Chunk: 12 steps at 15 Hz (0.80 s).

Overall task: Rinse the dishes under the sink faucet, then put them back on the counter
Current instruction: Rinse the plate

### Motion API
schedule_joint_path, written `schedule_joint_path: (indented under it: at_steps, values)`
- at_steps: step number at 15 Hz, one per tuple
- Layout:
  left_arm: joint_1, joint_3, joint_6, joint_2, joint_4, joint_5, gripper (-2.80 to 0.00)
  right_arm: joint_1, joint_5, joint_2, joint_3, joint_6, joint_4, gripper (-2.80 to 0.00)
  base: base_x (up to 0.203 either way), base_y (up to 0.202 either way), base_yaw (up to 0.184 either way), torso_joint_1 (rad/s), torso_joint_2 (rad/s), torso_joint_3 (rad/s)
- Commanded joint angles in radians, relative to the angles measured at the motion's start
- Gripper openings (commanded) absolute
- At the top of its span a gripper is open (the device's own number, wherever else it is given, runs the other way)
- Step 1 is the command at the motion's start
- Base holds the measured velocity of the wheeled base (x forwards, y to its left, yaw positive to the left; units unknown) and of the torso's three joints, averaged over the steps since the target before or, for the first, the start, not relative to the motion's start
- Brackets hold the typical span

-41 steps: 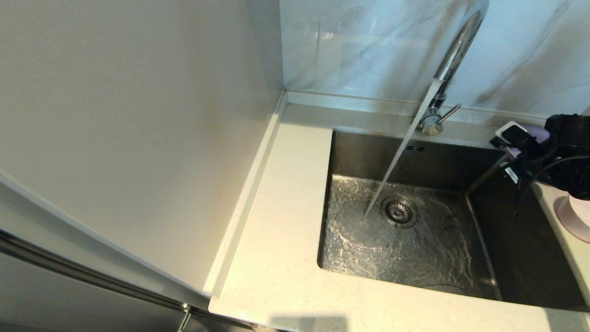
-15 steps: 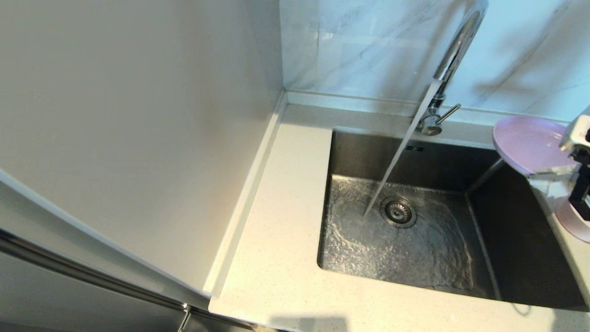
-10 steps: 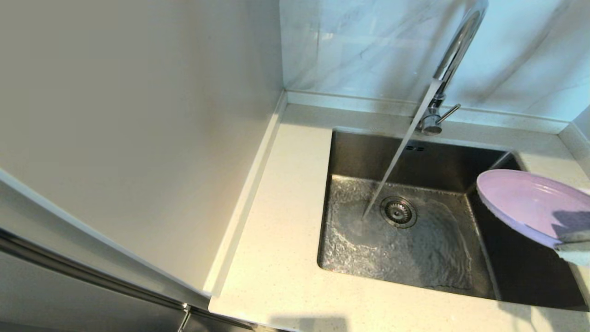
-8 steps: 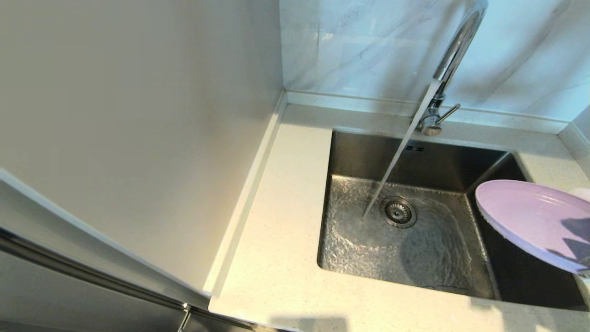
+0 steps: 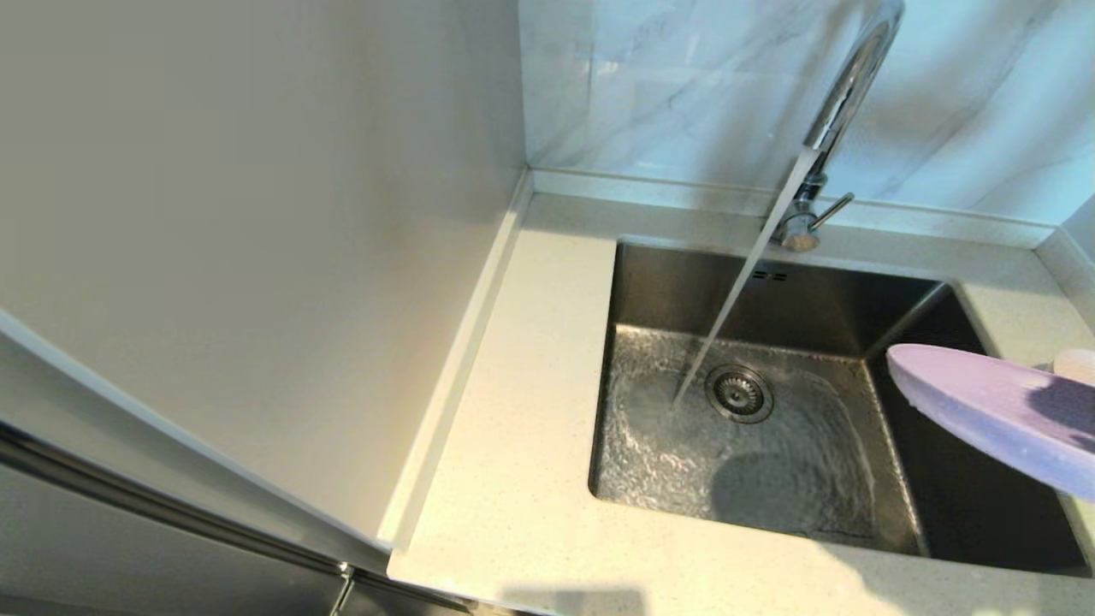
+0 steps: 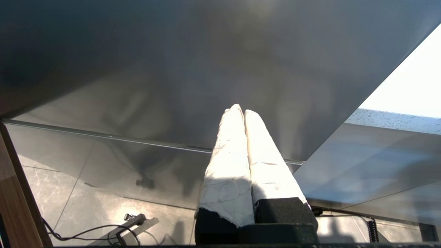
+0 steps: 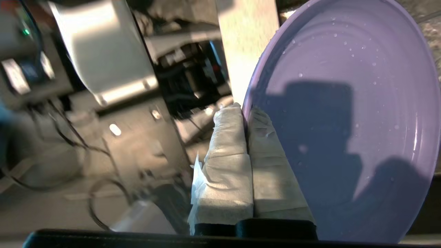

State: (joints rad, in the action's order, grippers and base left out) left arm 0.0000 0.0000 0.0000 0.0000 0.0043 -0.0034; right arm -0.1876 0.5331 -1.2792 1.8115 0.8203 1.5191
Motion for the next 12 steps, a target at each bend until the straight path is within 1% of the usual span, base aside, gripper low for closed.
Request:
schedule_joint_path:
  at_steps: [1, 2, 3, 4, 5, 6, 8, 9, 11, 12]
  values:
    - [0.000, 0.000, 0.000, 0.000, 0.000, 0.000, -2.80, -0.111, 0.004, -0.122, 0.126, -0.429, 0.009, -2.80, 0.000, 0.000, 0.000, 0.000, 0.00, 0.000]
    - [0.000, 0.000, 0.000, 0.000, 0.000, 0.000, -2.80, -0.157, -0.017, -0.149, 0.145, -0.605, -0.018, -2.80, 0.000, 0.000, 0.000, 0.000, 0.00, 0.000]
    - [0.000, 0.000, 0.000, 0.000, 0.000, -0.001, -2.80, -0.210, -0.068, -0.173, 0.156, -0.775, -0.074, -2.80, 0.000, 0.000, 0.000, 0.000, 0.00, 0.000]
    - [0.000, 0.000, 0.000, 0.000, 0.000, -0.001, -2.80, -0.273, -0.140, -0.198, 0.163, -0.910, -0.129, -2.80, 0.000, 0.000, 0.000, 0.000, 0.00, 0.000]
    - [0.000, 0.000, 0.000, 0.000, 0.000, 0.000, -2.80, -0.329, -0.216, -0.218, 0.169, -1.006, -0.176, -2.80, 0.000, 0.000, 0.000, 0.000, 0.00, 0.000]
    - [0.000, 0.000, 0.000, 0.000, 0.000, 0.000, -2.80, -0.366, -0.262, -0.231, 0.172, -1.064, -0.204, -2.80, 0.000, 0.000, 0.000, 0.000, 0.00, 0.000]
    - [0.000, 0.000, 0.000, 0.000, 0.000, 0.000, -2.80, -0.394, -0.293, -0.245, 0.173, -1.076, -0.257, -2.80, 0.000, 0.000, 0.000, 0.000, 0.00, 0.000]
    - [0.000, 0.000, 0.000, 0.000, 0.000, -0.001, -2.80, -0.398, -0.334, -0.255, 0.172, -1.078, -0.300, -2.80, 0.000, 0.000, 0.000, 0.000, 0.00, 0.000]
    - [0.000, 0.000, 0.000, 0.000, 0.000, 0.000, -2.80, -0.428, -0.402, -0.286, 0.172, -1.114, -0.405, -2.80, 0.000, 0.000, 0.000, 0.000, 0.00, 0.000]
    - [0.000, 0.000, 0.000, 0.000, 0.000, 0.000, -2.80, -0.439, -0.455, -0.305, 0.172, -1.118, -0.444, -2.80, 0.000, 0.000, 0.000, 0.000, 0.00, 0.000]
